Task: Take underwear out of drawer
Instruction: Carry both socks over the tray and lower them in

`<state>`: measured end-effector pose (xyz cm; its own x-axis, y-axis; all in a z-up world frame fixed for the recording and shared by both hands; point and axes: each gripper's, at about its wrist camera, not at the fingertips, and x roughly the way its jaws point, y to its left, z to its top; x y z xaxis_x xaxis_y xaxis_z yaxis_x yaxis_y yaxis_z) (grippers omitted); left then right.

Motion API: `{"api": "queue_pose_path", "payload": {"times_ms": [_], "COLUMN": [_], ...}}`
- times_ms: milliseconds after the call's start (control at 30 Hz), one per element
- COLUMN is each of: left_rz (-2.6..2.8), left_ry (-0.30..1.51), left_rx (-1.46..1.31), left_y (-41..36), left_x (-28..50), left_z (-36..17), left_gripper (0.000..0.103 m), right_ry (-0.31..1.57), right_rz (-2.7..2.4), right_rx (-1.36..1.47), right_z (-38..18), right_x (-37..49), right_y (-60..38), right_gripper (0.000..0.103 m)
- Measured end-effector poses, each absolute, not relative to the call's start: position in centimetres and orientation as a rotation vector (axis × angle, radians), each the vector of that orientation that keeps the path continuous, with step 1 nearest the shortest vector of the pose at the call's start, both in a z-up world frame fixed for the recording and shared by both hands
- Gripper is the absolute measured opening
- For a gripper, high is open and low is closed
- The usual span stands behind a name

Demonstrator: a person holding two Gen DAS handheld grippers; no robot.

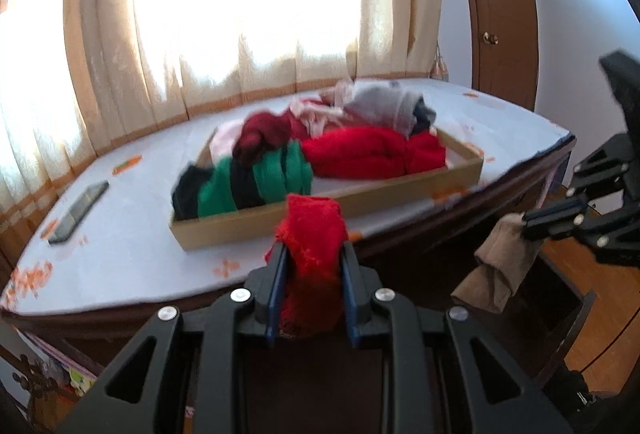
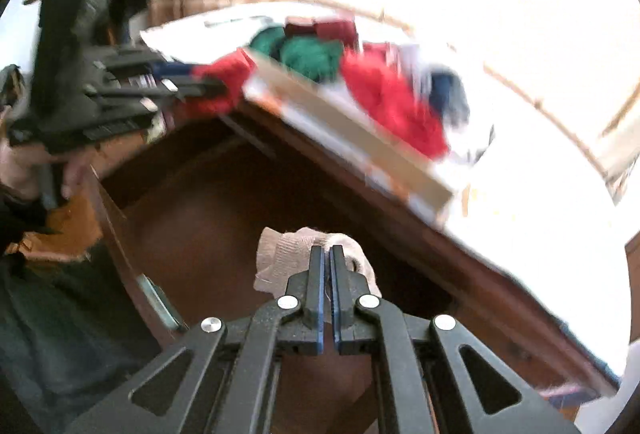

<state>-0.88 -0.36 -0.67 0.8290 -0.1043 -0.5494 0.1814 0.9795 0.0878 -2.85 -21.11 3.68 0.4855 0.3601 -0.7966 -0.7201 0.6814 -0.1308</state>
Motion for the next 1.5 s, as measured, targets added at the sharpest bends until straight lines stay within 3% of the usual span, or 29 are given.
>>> {"api": "queue_pose_path", "payload": {"times_ms": [333,600,1200,1500], "left_rz": [-0.135,-0.123,-0.145,-0.149], "left_ry": [0.479,0.476,0.585,0.599], "left_rx": [0.184,0.215,0.21,0.237], "left_y": [0.0,-0.5,-2.4,-3.4], "left_x": [2.8,7.6,15.2,15.6], "left_z": [4.8,6.4,3.1,2.2], "left_gripper": [0.024,0.024,0.024,0.04], "right_ry": [0.602,0.518,0.634,0.712], "right_rz": [0.674,0.578,0.507,0.51], "right_rx": [-0.492,-0.417,-0.339,-0.262], "right_z": [12.5,15.5,9.9,8.2], "right_x": [0.3,7.4,16.7,18.1], "right_y": [-18.0,-17.8,-16.0,-17.2], "right_gripper": [0.003,0.003,0.004,0.004]}}
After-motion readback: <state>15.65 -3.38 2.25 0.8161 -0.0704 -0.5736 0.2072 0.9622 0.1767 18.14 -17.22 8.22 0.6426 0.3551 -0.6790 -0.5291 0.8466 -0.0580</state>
